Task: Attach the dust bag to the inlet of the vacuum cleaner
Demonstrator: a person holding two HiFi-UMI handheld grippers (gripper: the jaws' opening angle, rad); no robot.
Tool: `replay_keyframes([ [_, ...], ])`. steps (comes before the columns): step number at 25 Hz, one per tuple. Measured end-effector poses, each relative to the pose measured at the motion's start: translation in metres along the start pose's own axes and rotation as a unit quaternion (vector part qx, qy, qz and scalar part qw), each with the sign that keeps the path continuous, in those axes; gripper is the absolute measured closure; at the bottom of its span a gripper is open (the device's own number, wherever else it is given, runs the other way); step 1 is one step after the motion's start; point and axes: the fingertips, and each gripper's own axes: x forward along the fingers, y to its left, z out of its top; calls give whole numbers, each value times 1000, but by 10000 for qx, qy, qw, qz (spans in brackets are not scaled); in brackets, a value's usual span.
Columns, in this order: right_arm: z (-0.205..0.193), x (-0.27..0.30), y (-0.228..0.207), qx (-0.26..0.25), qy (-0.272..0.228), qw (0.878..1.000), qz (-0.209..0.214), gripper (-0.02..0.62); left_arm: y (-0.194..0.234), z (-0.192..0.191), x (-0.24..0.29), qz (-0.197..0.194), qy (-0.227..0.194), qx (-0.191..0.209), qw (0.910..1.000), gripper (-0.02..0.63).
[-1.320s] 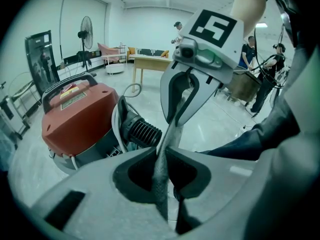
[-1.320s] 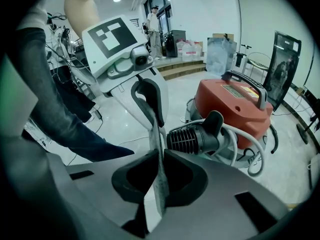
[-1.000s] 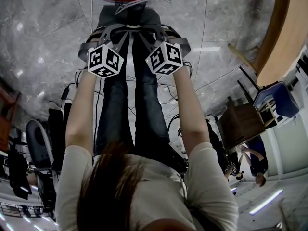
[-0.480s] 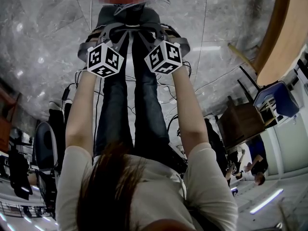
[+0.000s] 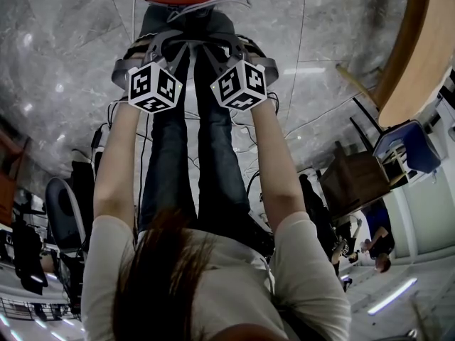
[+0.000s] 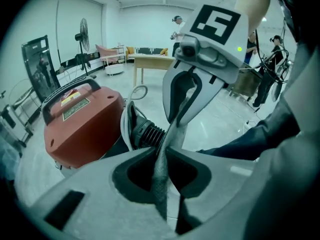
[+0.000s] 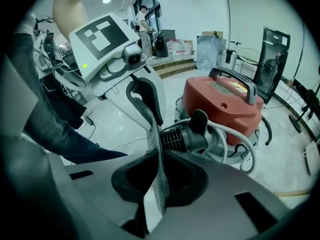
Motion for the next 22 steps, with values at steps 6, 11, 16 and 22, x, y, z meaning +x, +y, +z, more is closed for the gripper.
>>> replay_keyframes([
  [6,0,2,-2,135,10,9997,-201,560,4,-1,2,13,67,253,9997,546],
  [11,0,2,-2,373,-72,9990,-228,563,7,3,2,-94,195,680,9974,545],
  [16,-1,4,-7,697,-75,9973,-218,561,13,5,5,-24,202,540,9983,535],
  [22,-1,5,-11,-130,191,9997,62,558,10,1,6,338,41,-423,9985,535],
])
